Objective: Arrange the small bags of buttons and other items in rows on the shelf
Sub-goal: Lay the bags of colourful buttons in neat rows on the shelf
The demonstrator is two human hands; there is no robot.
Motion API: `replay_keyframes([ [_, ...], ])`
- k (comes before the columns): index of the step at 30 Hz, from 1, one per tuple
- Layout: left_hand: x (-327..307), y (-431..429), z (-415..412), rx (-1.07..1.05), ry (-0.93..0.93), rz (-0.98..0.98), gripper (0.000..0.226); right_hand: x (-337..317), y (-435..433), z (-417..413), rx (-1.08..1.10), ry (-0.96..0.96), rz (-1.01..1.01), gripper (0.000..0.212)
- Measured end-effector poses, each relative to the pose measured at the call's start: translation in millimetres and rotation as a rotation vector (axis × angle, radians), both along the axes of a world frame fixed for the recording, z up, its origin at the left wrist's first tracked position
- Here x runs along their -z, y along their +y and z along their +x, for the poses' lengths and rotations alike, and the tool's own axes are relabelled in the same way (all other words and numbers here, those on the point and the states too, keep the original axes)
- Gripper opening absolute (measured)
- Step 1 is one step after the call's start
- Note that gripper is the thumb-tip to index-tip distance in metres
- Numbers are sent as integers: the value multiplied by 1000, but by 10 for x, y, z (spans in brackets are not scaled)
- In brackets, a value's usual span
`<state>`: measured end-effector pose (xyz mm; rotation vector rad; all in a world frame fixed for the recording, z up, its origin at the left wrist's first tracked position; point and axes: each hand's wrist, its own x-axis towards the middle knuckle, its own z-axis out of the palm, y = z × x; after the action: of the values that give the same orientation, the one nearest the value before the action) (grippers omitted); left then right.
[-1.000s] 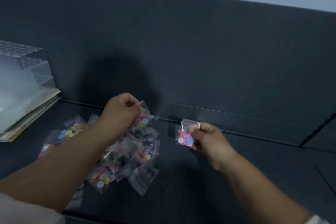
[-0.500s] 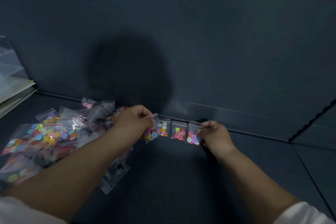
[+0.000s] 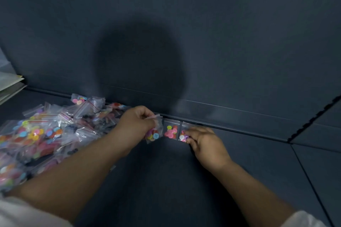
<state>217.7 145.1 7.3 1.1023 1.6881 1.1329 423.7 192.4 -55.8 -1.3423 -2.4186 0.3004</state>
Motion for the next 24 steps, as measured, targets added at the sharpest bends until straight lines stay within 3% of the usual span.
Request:
replay_keyframes([
  [7,-45,38,110,28,-14,-15,11,-71,-19,12,12,90,-55,30],
  [10,-63,58,182,44,-35,-6,15,-273,-108,-48,80,444,-204,18],
  [12,-83,78,253,70,-43,-2,17,-457,-199,-115,72,800,-511,11],
  [14,-102,102,344,96,-67,5,16,-560,-259,-136,50,976,-717,17],
  [24,-130,172,839,241,-82,23,17,-584,-252,235,188,1023,-870,22],
])
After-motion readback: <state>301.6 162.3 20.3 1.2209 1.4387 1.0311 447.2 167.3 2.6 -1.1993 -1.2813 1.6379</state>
